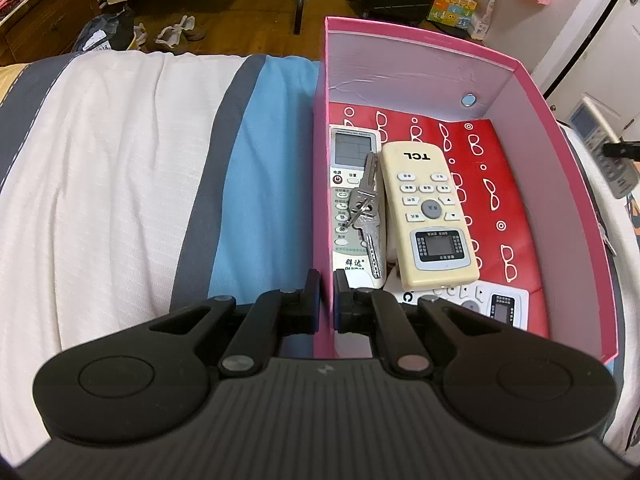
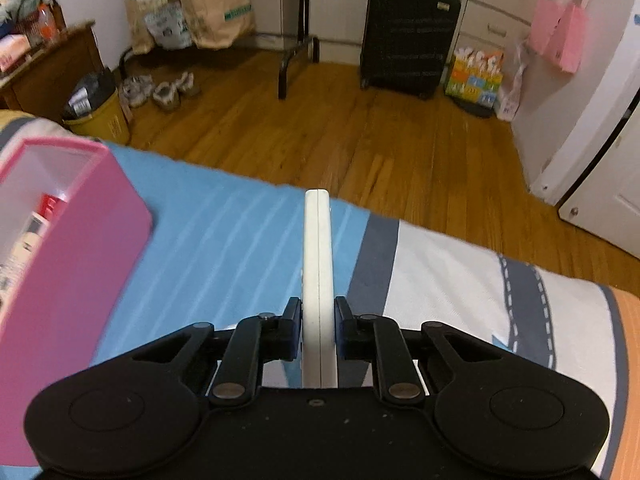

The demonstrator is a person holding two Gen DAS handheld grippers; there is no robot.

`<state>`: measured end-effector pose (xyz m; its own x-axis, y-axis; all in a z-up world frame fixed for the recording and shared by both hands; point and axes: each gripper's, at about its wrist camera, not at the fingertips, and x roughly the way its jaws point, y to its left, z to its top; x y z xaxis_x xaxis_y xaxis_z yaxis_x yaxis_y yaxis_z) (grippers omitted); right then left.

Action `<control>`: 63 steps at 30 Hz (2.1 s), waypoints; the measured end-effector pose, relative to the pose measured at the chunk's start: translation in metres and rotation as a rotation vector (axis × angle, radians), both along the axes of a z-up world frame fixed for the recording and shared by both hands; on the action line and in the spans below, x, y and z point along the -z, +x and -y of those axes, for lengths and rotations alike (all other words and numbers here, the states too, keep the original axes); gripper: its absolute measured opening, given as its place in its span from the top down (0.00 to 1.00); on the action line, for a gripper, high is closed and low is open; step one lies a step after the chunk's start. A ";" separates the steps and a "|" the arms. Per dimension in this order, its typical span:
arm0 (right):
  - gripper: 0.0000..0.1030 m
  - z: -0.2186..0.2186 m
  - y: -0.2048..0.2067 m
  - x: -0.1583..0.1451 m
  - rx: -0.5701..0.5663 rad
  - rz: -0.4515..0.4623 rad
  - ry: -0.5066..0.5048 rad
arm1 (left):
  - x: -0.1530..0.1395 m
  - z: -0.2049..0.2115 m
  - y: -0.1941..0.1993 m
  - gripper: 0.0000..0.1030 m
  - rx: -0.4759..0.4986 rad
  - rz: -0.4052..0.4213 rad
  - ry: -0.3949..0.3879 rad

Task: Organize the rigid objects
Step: 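Lower the white remote into the box beside the TCL remote and release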

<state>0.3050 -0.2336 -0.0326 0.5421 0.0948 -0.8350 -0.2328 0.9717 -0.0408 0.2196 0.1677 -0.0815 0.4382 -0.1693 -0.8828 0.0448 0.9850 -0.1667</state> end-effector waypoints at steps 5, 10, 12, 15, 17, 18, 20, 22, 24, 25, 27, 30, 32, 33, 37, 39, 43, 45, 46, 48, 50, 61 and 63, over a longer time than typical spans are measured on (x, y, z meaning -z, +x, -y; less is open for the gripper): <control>0.81 -0.019 -0.033 -0.039 -0.023 0.046 0.137 | 0.001 -0.001 -0.001 0.95 0.007 0.005 0.001; 0.81 -0.049 -0.061 -0.067 -0.103 0.016 0.361 | 0.001 -0.001 -0.001 0.95 0.006 0.006 -0.002; 0.81 -0.065 -0.067 -0.071 -0.150 -0.017 0.424 | 0.001 0.000 -0.002 0.95 0.006 0.007 -0.004; 0.81 -0.094 -0.072 -0.068 -0.223 -0.066 0.451 | 0.001 -0.001 -0.002 0.95 0.006 0.008 -0.008; 0.81 -0.113 -0.074 -0.063 -0.267 -0.084 0.433 | 0.001 -0.001 -0.002 0.95 0.007 0.010 -0.010; 0.81 -0.122 -0.075 -0.060 -0.283 -0.094 0.424 | 0.001 -0.001 -0.003 0.95 0.007 0.011 -0.012; 0.81 -0.137 -0.073 -0.053 -0.304 -0.115 0.404 | 0.002 -0.002 -0.003 0.94 0.008 0.013 -0.014; 0.81 -0.153 -0.071 -0.047 -0.321 -0.115 0.356 | 0.002 -0.002 -0.003 0.94 0.008 0.014 -0.017; 0.81 -0.171 -0.069 -0.040 -0.340 -0.102 0.264 | 0.002 -0.003 -0.004 0.94 0.008 0.014 -0.018; 0.81 -0.178 -0.067 -0.036 -0.347 -0.099 0.218 | 0.002 -0.003 -0.004 0.94 0.008 0.014 -0.019; 0.81 -0.193 -0.065 -0.029 -0.348 -0.086 0.138 | 0.002 -0.003 -0.004 0.94 0.009 0.015 -0.019; 0.81 -0.203 -0.050 -0.018 -0.321 -0.113 0.106 | 0.003 -0.003 -0.003 0.94 0.009 0.017 -0.025; 0.81 -0.209 -0.040 -0.011 -0.294 -0.129 0.110 | 0.003 -0.004 -0.003 0.94 0.010 0.017 -0.028; 0.81 -0.212 -0.036 -0.008 -0.270 -0.128 0.096 | 0.003 -0.004 -0.003 0.94 0.010 0.018 -0.029; 0.81 -0.216 -0.028 0.004 -0.203 -0.110 0.032 | 0.003 -0.005 -0.004 0.93 0.013 0.022 -0.033; 0.81 -0.218 -0.022 0.010 -0.178 -0.120 0.018 | 0.003 -0.005 -0.005 0.93 0.013 0.024 -0.037; 0.81 -0.222 -0.015 0.018 -0.166 -0.160 0.039 | 0.004 -0.006 -0.005 0.93 0.014 0.026 -0.041; 0.81 -0.222 -0.012 0.020 -0.137 -0.190 0.068 | 0.004 -0.006 -0.005 0.93 0.016 0.027 -0.044; 0.81 -0.220 -0.011 0.022 -0.119 -0.210 0.086 | 0.004 -0.007 -0.005 0.93 0.016 0.027 -0.046; 0.81 -0.218 -0.009 0.024 -0.087 -0.229 0.117 | 0.004 -0.007 -0.005 0.93 0.017 0.028 -0.048; 0.80 -0.218 -0.008 0.024 -0.070 -0.240 0.132 | 0.004 -0.006 -0.005 0.93 0.017 0.028 -0.047; 0.78 -0.225 -0.020 0.004 -0.183 -0.160 -0.037 | 0.004 -0.006 -0.004 0.93 0.017 0.028 -0.048; 0.78 -0.222 -0.024 -0.002 -0.208 -0.122 -0.061 | 0.004 -0.006 -0.003 0.93 0.016 0.027 -0.048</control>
<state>0.2808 -0.0118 -0.0302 0.4111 0.1414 -0.9005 -0.4348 0.8987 -0.0574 0.2164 0.1735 -0.0858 0.4583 -0.2180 -0.8616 0.0654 0.9751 -0.2119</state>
